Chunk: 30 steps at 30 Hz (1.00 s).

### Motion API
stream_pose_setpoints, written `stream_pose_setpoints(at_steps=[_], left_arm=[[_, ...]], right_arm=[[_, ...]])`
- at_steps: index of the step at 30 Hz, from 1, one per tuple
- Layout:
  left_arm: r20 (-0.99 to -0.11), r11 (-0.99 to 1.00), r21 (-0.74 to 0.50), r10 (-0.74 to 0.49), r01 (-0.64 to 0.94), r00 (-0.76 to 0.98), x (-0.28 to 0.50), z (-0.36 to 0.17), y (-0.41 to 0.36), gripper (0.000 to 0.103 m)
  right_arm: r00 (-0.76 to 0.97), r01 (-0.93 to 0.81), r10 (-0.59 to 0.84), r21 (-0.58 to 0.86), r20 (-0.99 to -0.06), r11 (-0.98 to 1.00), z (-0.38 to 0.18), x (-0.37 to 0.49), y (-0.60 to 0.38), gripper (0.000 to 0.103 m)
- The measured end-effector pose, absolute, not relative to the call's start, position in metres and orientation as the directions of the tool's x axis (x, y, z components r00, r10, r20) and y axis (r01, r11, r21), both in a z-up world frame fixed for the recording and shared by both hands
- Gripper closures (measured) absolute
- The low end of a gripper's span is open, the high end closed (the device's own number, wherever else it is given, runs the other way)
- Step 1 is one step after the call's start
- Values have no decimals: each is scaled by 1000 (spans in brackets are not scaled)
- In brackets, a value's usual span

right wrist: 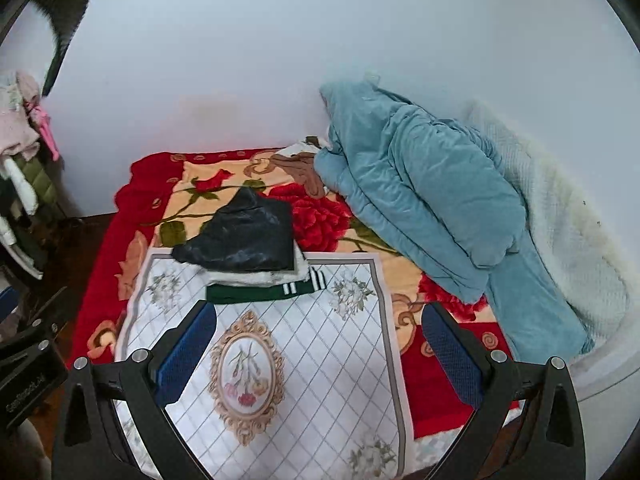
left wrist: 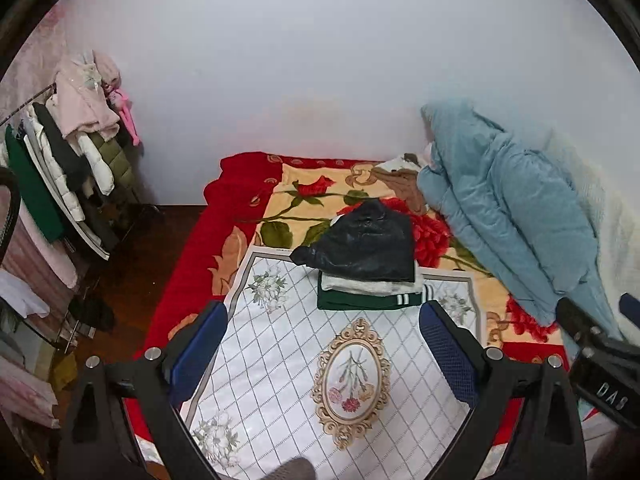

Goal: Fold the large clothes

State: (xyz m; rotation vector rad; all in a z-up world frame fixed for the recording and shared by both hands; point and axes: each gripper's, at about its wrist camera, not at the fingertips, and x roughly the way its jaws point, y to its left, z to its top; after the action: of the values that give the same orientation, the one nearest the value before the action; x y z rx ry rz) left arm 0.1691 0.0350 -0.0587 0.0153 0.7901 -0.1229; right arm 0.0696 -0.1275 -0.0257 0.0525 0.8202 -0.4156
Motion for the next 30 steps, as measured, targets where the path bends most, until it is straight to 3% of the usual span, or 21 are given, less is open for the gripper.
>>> stream_pose_setpoints(at_steps=[12,30], left_arm=[[-691,995,-20,-86,100,718,128,-23,35,5],[-657,998,-21,-59,60,751,107,-9,37,5]], right_arm=[[651,342,-315,-104,-691,934,41,5,-124,0],[681,290,-291,-117,-672,950,62,-6,-122,0]])
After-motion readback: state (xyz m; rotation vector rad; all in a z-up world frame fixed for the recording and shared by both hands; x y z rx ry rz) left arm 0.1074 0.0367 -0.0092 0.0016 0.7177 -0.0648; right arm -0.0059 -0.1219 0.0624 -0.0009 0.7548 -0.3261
